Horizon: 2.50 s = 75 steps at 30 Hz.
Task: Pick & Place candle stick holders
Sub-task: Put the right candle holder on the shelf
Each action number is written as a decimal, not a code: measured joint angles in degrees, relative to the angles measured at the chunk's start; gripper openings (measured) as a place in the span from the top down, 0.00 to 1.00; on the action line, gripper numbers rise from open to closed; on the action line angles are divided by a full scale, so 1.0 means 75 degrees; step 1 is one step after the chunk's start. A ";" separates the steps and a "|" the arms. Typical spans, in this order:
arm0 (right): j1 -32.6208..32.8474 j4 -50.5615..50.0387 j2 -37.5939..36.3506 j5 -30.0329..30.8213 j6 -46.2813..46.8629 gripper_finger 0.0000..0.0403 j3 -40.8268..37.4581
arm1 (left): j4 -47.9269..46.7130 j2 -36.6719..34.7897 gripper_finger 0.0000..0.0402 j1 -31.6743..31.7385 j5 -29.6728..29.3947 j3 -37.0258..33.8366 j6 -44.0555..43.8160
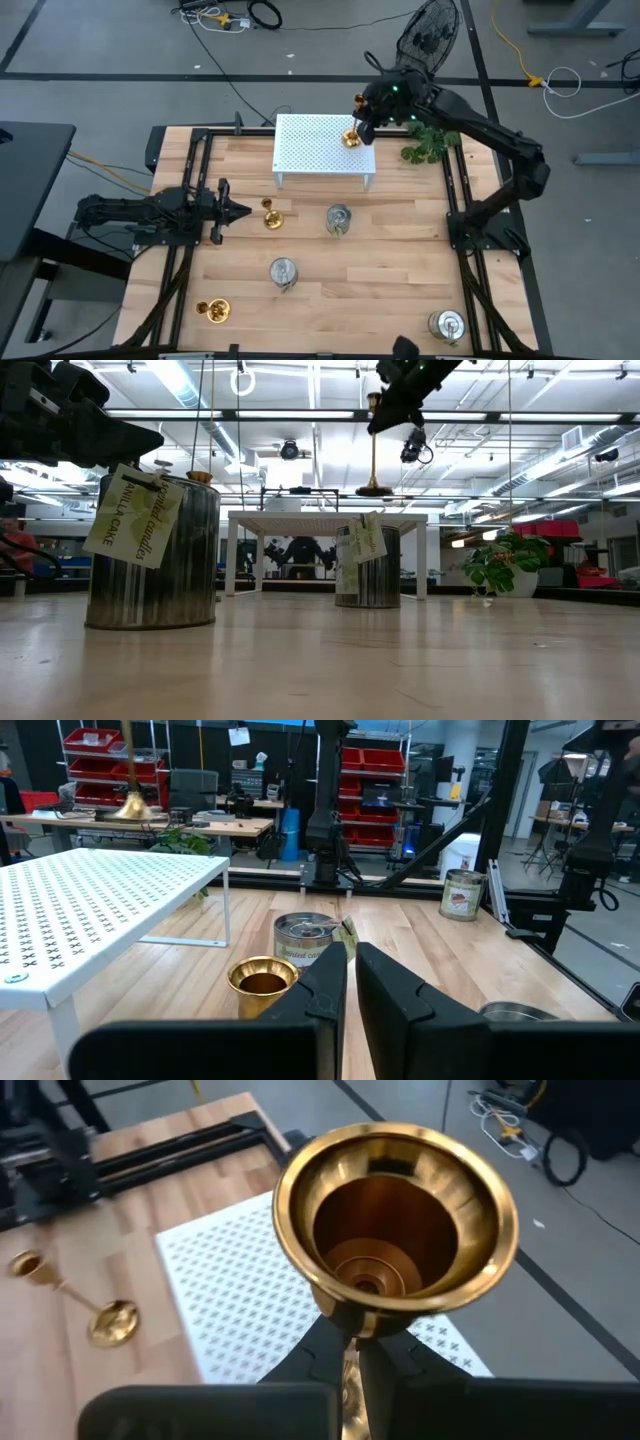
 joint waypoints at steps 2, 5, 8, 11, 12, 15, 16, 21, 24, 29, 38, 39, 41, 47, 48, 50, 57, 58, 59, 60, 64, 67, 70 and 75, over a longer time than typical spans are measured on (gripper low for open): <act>-0.0089 0.0173 0.0133 0.0003 0.0122 0.97 0.0000 | 0.0000 -0.0003 0.92 -0.0002 0.0003 0.0003 0.0000; -0.0232 0.0286 0.0293 0.0004 0.0305 0.97 0.0000 | 0.0000 -0.0001 0.92 -0.0001 0.0003 0.0000 0.0000; -0.0343 0.0434 0.0438 0.0106 0.0412 0.97 0.0000 | 0.0000 0.0000 0.92 0.0000 0.0003 0.0002 0.0001; -0.0403 0.0467 0.0520 0.0369 0.0400 0.97 0.0000 | 0.0000 0.0000 0.92 -0.0003 0.0003 0.0003 0.0000; -0.0423 0.0492 0.0533 0.0444 0.0400 0.97 0.0000 | 0.0000 -0.0003 0.92 0.0000 0.0000 0.0000 0.0000; -0.0537 0.0520 0.0564 0.0459 0.0370 0.97 0.0000 | 0.0000 -0.0001 0.92 0.0000 0.0003 0.0000 0.0001; -0.0580 0.0547 0.0572 0.0460 0.0330 0.97 0.0000 | -0.0002 -0.0001 0.92 -0.0003 0.0003 0.0001 0.0000; -0.0830 0.0546 0.0572 0.0458 0.0196 0.97 0.0000 | -0.0003 -0.0003 0.92 0.0000 0.0001 0.0000 0.0001; -0.1026 0.0555 0.0572 0.0461 0.0194 0.97 0.0000 | -0.0002 0.0000 0.92 -0.0003 0.0001 0.0001 0.0000; -0.1343 0.0546 0.0597 0.0385 0.0167 0.97 0.0000 | 0.0000 -0.0003 0.92 0.0000 0.0002 0.0003 0.0000; -0.1554 0.0531 0.0765 -0.0123 -0.0253 0.97 0.0000 | -0.0001 0.0000 0.92 0.0000 0.0001 0.0003 0.0003; -0.1554 0.0530 0.0776 -0.0230 -0.0351 0.97 -0.0003 | -0.0003 -0.0001 0.92 -0.0001 0.0003 0.0001 0.0000; -0.1554 0.0568 0.0778 -0.0381 -0.0484 0.97 -0.0003 | -0.0002 -0.0001 0.92 -0.0001 0.0003 0.0002 0.0002; -0.1560 0.0780 0.0778 -0.0408 -0.0602 0.97 -0.0003 | 0.0000 -0.0001 0.92 -0.0002 0.0002 0.0003 0.0000; -0.1572 0.0791 0.0778 -0.0411 -0.0602 0.97 -0.0003 | -0.0001 -0.0001 0.92 0.0000 0.0001 0.0001 0.0003; -0.1586 0.0788 0.0778 -0.0413 -0.0601 0.97 -0.0003 | -0.0001 -0.0001 0.92 -0.0001 0.0003 0.0001 0.0002; -0.1586 0.0788 0.0778 -0.0425 -0.0605 0.97 -0.0009 | -0.0003 0.0000 0.92 0.0000 0.0002 0.0001 0.0000; -0.1586 0.0793 0.0778 -0.0428 -0.0607 0.97 -0.0009 | 0.0000 0.0000 0.92 -0.0002 0.0000 0.0001 0.0001; -0.1586 0.0813 0.0795 -0.0428 -0.0607 0.97 -0.0009 | -0.0002 0.0000 0.92 -0.0003 0.0001 0.0002 0.0002; -0.1586 0.0863 0.0824 -0.0429 -0.0605 0.97 -0.0009 | -0.0001 -0.0001 0.92 -0.0002 0.0001 0.0001 0.0002; -0.1586 0.0871 0.0987 -0.0620 -0.0600 0.97 -0.0011 | 0.0000 0.0000 0.92 -0.0003 0.0003 0.0003 0.0000; -0.1586 0.0894 0.1000 -0.0618 -0.0586 0.97 -0.0015 | -0.0003 0.0000 0.92 0.0000 0.0002 0.0000 0.0000; -0.1586 0.0965 0.1010 -0.0626 -0.0605 0.97 -0.0015 | -0.0002 -0.0001 0.92 -0.0002 0.0002 0.0003 0.0002; -0.1584 0.0940 0.1014 -0.0627 -0.0605 0.97 -0.0049 | -0.0003 0.0000 0.92 -0.0001 0.0001 0.0003 0.0001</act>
